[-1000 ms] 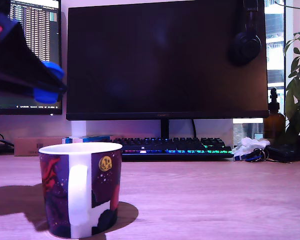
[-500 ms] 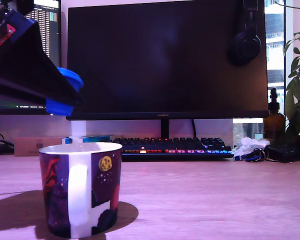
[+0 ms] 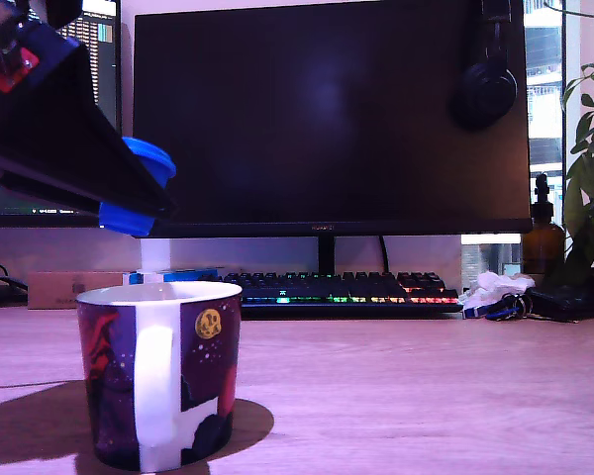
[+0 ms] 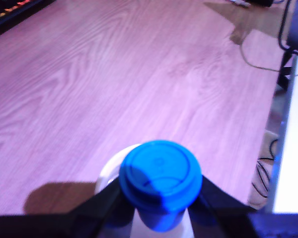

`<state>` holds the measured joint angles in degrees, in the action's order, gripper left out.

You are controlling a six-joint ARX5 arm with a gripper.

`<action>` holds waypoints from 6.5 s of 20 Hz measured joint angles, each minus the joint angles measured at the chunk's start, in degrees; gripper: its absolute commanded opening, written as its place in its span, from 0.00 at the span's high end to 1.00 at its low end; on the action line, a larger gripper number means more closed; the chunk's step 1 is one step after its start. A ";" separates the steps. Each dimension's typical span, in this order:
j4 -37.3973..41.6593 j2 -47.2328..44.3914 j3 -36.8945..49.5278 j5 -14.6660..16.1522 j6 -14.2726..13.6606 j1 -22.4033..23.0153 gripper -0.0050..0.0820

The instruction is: Pick up the coffee capsules on the table and drop them inside the coffee cup

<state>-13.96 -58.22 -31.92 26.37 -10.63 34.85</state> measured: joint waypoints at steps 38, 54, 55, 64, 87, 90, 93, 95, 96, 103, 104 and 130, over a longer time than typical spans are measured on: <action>1.31 -6.91 0.00 -5.92 -0.48 4.87 0.82; 1.38 -6.91 0.00 -5.90 -0.46 4.87 0.40; 1.40 -6.91 0.00 -5.92 -0.46 4.87 0.42; 1.46 -6.36 0.00 -5.92 0.98 4.87 0.90; -2.99 10.88 0.00 -18.73 11.15 -1.84 0.97; -3.87 12.39 0.04 -18.75 12.02 -4.35 0.97; -4.15 15.32 2.23 -18.97 13.75 -4.68 0.97; -5.51 16.96 4.37 -20.61 16.17 -4.87 0.97; -5.73 17.53 5.38 -21.94 16.17 -4.90 0.97; -6.49 19.89 6.86 -24.11 20.96 -4.90 0.97; -6.56 19.89 6.86 -24.13 22.01 -4.90 0.97; -3.78 19.89 6.86 -23.89 36.37 -4.90 0.75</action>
<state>-17.74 -38.33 -25.06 2.48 25.74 29.95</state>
